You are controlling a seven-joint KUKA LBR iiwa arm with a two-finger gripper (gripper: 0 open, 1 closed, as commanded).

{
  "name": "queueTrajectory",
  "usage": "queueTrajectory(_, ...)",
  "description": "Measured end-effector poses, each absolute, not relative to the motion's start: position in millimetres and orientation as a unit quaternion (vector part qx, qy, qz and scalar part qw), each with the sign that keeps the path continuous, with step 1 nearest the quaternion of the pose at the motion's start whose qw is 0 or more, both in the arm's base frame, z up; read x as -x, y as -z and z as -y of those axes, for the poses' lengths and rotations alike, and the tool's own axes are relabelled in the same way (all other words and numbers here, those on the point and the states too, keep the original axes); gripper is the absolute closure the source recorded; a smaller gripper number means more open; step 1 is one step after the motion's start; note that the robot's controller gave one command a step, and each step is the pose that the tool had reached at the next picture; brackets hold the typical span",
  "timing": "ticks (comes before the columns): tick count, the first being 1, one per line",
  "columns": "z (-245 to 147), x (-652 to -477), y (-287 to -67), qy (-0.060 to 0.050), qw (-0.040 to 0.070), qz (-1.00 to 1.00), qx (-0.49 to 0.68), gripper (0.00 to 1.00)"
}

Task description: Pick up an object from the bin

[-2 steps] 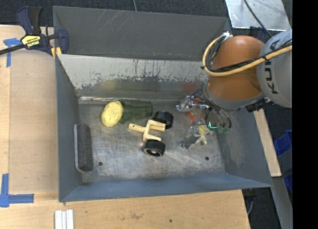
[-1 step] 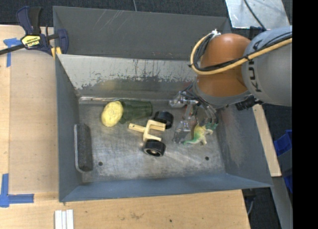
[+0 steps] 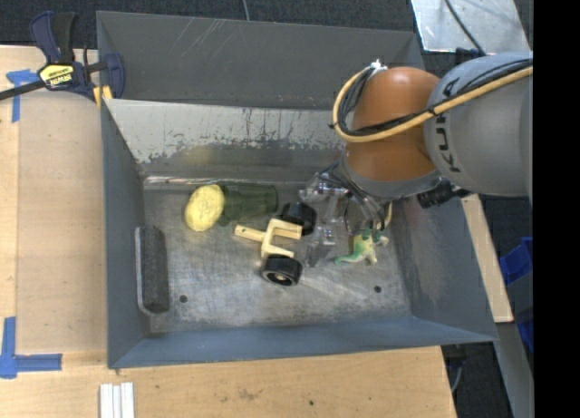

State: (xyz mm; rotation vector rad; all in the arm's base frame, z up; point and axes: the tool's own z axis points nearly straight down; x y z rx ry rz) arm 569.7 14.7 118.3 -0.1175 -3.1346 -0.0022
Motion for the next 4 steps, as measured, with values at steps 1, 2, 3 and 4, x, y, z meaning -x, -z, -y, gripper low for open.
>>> queueTrajectory(1,-6,-590.7,-77,0.000,-0.005,0.999,0.045,1.00)
queueTrajectory(2,-6,-590.7,-77,0.000,-0.005,0.999,0.045,1.00)
queueTrajectory(3,-24,-594.9,-179,0.000,-0.001,1.000,0.009,1.00)
queueTrajectory(4,-24,-594.9,-179,0.000,-0.001,1.000,0.008,1.00)
